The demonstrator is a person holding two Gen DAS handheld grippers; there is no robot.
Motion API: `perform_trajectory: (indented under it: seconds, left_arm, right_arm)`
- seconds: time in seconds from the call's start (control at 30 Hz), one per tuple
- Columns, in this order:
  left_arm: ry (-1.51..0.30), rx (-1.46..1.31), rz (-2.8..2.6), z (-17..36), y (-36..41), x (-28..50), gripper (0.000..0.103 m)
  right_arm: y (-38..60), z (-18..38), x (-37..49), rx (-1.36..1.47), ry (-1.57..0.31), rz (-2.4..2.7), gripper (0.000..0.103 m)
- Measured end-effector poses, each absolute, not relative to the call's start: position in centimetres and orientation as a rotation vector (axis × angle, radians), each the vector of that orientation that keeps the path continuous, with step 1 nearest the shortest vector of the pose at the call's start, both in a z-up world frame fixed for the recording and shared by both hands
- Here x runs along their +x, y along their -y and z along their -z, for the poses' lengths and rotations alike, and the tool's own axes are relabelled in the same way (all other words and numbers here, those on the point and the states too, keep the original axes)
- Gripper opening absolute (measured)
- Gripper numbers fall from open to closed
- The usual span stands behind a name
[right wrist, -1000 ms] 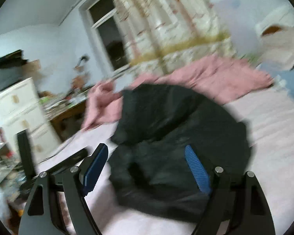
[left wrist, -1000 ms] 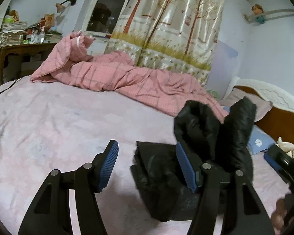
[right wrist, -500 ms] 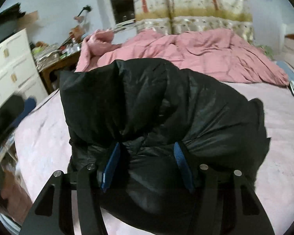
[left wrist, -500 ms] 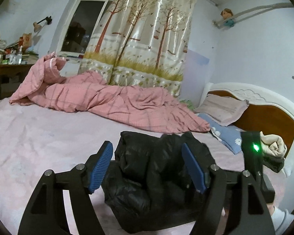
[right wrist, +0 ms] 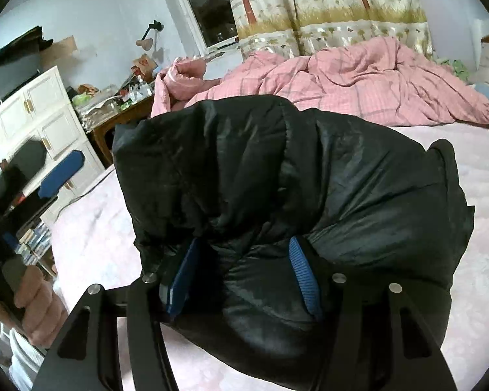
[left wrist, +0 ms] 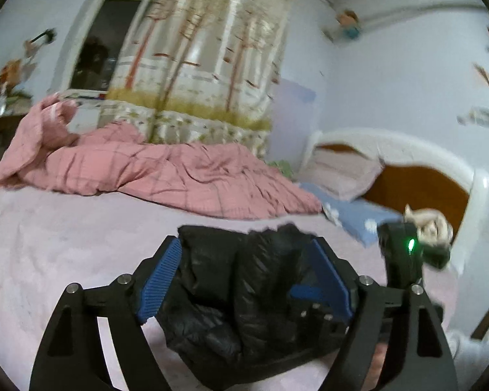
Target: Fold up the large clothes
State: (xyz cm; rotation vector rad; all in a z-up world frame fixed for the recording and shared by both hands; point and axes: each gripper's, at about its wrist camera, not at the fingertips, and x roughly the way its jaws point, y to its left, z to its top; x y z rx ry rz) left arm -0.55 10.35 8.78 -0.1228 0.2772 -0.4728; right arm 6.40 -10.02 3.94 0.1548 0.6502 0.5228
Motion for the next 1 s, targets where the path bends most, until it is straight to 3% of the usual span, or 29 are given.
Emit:
perform_trajectory:
  seconds: [0.3, 0.57, 1.0]
  left_arm:
    - [-0.467, -0.089, 0.219, -5.8, -8.1, 4.7, 0.081]
    - [-0.736, -0.151, 0.093, -0.7, -9.6, 7.7, 0.083]
    - [-0.916, -0.545, 0.236, 4.9, -11.8, 8.3, 0.086]
  right_arm:
    - [12.6, -4.9, 4.6, 0.09, -0.608, -0.485, 0.061]
    - [19.4, -4.7, 4.2, 0.173, -0.531, -0.22, 0.082]
    - [24.8, 2.8, 9.3, 0.643, -0.808, -0.474, 0.087]
